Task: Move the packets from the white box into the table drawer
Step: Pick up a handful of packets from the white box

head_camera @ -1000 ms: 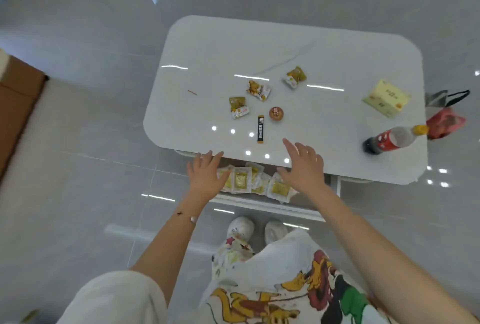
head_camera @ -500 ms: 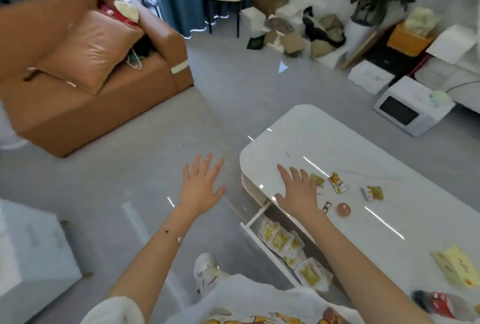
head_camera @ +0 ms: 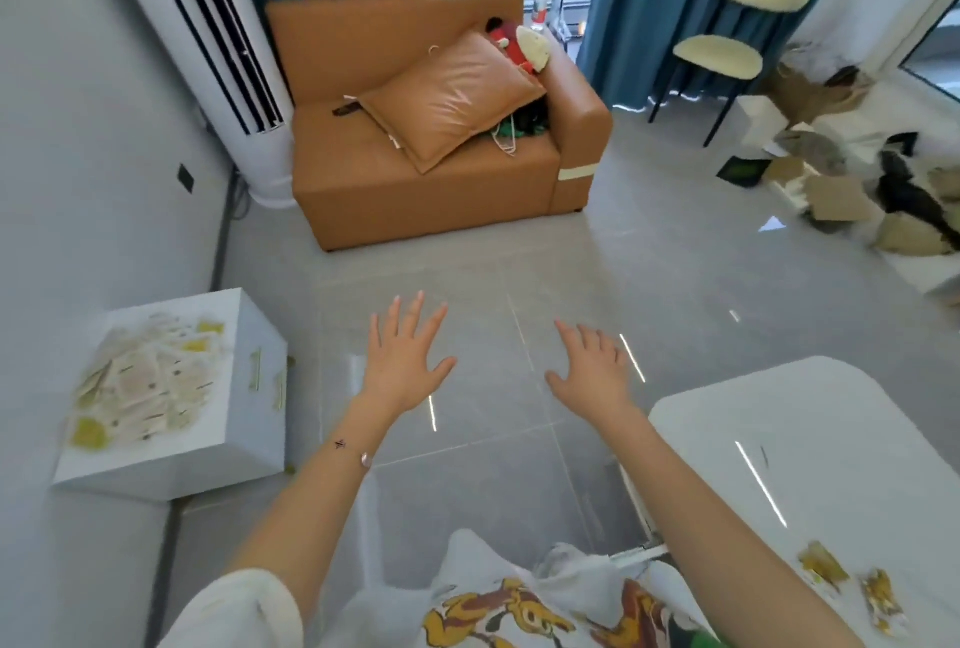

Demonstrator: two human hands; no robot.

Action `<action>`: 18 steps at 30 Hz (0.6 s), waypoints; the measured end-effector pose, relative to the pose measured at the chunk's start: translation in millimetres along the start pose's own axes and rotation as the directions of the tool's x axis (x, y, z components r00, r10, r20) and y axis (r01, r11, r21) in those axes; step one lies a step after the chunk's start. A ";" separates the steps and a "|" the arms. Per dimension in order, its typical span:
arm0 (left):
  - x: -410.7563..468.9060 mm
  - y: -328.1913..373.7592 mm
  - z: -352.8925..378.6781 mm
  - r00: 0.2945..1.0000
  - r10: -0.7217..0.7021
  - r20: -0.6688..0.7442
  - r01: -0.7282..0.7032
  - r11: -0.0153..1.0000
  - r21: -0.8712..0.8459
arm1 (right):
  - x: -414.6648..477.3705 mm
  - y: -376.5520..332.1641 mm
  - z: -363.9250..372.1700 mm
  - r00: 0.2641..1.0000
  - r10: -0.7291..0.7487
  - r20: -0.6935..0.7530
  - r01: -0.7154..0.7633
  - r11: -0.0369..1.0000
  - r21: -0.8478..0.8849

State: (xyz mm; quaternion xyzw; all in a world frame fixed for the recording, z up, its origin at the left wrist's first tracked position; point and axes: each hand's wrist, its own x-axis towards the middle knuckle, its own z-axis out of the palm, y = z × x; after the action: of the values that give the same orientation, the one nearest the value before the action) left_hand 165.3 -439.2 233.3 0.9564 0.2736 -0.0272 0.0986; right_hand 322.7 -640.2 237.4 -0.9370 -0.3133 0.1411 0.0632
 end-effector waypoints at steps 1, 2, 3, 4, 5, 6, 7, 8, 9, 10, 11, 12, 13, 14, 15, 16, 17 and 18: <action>2.8 -11.6 -2.0 1.000 -0.031 -0.001 0.031 1.000 -0.003 | 12.8 -12.3 -0.6 1.000 -0.030 0.004 0.030 1.000 -0.005; 6.1 -22.5 -3.9 0.998 -0.063 -0.004 0.063 0.998 -0.012 | 25.3 -23.9 -1.1 0.998 -0.062 0.009 0.062 0.998 -0.007; 9.6 -32.7 -5.5 0.995 -0.097 -0.005 0.097 0.995 -0.024 | 37.9 -34.5 -1.2 0.995 -0.094 0.018 0.094 0.996 -0.012; 13.8 -41.7 -7.1 0.991 -0.131 -0.006 0.130 0.991 -0.034 | 50.9 -44.3 -2.0 0.992 -0.123 0.029 0.124 0.992 -0.016; 18.4 -50.2 -8.6 0.986 -0.165 -0.008 0.165 0.985 -0.042 | 64.7 -53.2 -2.7 0.988 -0.151 0.043 0.152 0.988 -0.018; 23.0 -58.5 -9.0 0.980 -0.200 -0.007 0.199 0.979 -0.048 | 79.1 -62.1 -3.3 0.983 -0.177 0.056 0.178 0.984 -0.019; 27.8 -66.1 -10.0 0.972 -0.235 -0.010 0.234 0.971 -0.055 | 93.6 -70.8 -4.3 0.977 -0.202 0.064 0.204 0.979 -0.020; 33.7 -74.2 -10.3 0.963 -0.269 -0.014 0.268 0.961 -0.062 | 109.1 -79.9 -5.2 0.971 -0.229 0.067 0.231 0.973 -0.023; 39.7 -82.6 -9.9 0.954 -0.299 -0.014 0.297 0.953 -0.066 | 124.5 -89.0 -6.5 0.964 -0.255 0.070 0.258 0.966 -0.027; 46.2 -91.1 -10.2 0.945 -0.326 -0.011 0.324 0.943 -0.069 | 140.0 -98.1 -7.9 0.957 -0.280 0.075 0.282 0.959 -0.031; 53.8 -99.8 -10.8 0.936 -0.352 -0.011 0.351 0.934 -0.067 | 156.1 -107.1 -9.5 0.949 -0.305 0.079 0.309 0.951 -0.032; 61.6 -108.5 -11.3 0.924 -0.382 -0.015 0.380 0.923 -0.064 | 171.9 -115.7 -11.2 0.940 -0.332 0.085 0.335 0.942 -0.032; 69.0 -116.5 -12.2 0.911 -0.413 -0.022 0.411 0.909 -0.066 | 187.4 -124.1 -12.5 0.930 -0.357 0.091 0.361 0.932 -0.033; 76.3 -124.3 -13.5 0.895 -0.445 -0.035 0.442 0.894 -0.079 | 203.5 -132.9 -13.5 0.920 -0.381 0.096 0.386 0.922 -0.038; 82.7 -131.4 -14.8 0.878 -0.477 -0.049 0.471 0.877 -0.097 | 219.3 -141.6 -14.3 0.909 -0.404 0.103 0.410 0.911 -0.046; 88.1 -137.9 -15.9 0.860 -0.508 -0.059 0.500 0.859 -0.112 | 234.5 -150.2 -14.8 0.898 -0.425 0.116 0.433 0.900 -0.052; 92.3 -144.2 -17.3 0.840 -0.539 -0.064 0.530 0.840 -0.118 | 249.4 -159.3 -15.1 0.885 -0.446 0.130 0.456 0.889 -0.053; 95.5 -150.1 -17.3 0.817 -0.573 -0.063 0.564 0.817 -0.119 | 263.8 -168.8 -15.0 0.870 -0.471 0.149 0.482 0.875 -0.052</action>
State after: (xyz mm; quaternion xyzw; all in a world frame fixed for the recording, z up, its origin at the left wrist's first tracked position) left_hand 166.9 -261.5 214.1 0.8254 0.5521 0.0038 0.1180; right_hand 432.7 -346.7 227.3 -0.8212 -0.5440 0.1688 0.0342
